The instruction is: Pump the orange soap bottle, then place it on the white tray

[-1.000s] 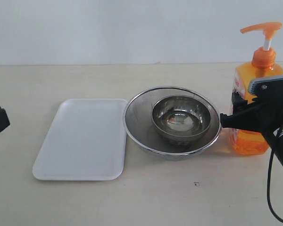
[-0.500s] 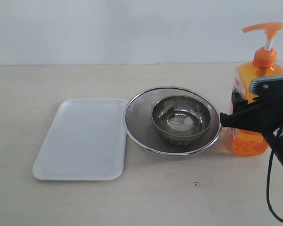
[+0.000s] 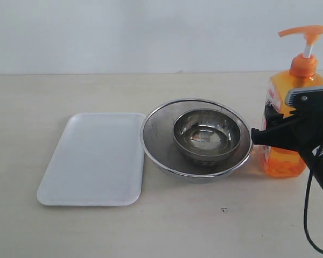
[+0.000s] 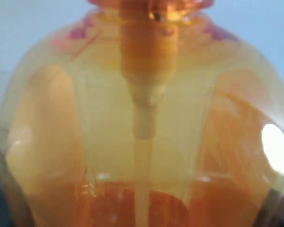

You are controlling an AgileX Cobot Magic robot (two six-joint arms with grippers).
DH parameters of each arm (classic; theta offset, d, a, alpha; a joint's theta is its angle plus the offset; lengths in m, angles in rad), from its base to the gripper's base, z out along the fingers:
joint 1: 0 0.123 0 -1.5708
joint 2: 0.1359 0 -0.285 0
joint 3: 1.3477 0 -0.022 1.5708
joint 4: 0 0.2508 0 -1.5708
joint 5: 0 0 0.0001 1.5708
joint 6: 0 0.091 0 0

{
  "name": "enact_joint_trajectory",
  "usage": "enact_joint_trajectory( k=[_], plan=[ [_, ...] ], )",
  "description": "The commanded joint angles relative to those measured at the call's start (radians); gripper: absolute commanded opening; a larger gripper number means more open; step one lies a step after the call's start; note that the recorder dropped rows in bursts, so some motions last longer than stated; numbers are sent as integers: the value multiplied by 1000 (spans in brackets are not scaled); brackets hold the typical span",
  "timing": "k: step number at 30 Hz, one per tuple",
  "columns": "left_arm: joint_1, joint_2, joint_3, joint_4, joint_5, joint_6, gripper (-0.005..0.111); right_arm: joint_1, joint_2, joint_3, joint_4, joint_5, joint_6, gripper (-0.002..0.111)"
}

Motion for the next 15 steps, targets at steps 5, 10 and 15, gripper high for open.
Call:
enact_joint_trajectory(
  k=[5,10,15],
  plan=[
    [2,-8,3,-6,-1,-9,5,1,-9,-3,-4,-22,130,0],
    [2,-8,3,-6,-1,-9,5,1,-9,-3,3,-22,130,0],
    [2,-8,3,-6,-1,-9,5,1,-9,-1,3,-22,105,0]
  ],
)
